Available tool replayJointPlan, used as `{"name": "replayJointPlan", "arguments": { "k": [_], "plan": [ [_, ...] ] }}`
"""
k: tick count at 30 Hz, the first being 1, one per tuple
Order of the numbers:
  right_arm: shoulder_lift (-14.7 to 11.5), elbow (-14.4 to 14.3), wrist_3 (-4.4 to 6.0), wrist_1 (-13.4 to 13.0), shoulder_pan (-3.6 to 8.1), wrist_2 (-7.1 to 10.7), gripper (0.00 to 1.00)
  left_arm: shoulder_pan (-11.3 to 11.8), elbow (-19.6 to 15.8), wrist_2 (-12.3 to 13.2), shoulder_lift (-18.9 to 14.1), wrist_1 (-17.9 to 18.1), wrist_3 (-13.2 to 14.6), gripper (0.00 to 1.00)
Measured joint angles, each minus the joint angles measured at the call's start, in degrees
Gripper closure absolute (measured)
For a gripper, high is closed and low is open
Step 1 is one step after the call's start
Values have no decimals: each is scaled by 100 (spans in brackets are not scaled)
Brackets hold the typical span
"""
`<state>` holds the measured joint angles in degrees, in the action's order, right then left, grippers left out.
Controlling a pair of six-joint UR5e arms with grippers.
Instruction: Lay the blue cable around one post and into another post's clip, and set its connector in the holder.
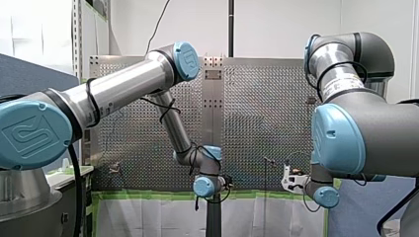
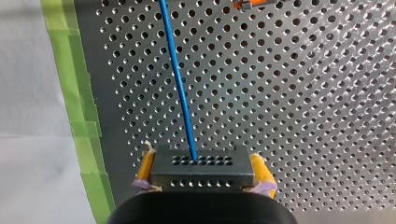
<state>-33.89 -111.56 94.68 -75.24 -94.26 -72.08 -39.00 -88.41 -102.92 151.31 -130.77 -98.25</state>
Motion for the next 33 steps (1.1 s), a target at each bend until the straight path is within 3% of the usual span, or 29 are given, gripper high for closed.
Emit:
{"name": "replayJointPlan", "arguments": {
  "k": [13, 21, 33],
  "plan": [
    [0, -2, 0, 0, -10, 14, 100, -2, 174, -518, 30, -40, 362, 7],
    [0, 3, 0, -8, -25, 18, 100, -52, 563, -781, 354, -373, 763, 7],
    [0, 13, 0, -9, -31, 18, 100, 18, 1032, -825, 434, -681, 796, 7]
  ]
}}
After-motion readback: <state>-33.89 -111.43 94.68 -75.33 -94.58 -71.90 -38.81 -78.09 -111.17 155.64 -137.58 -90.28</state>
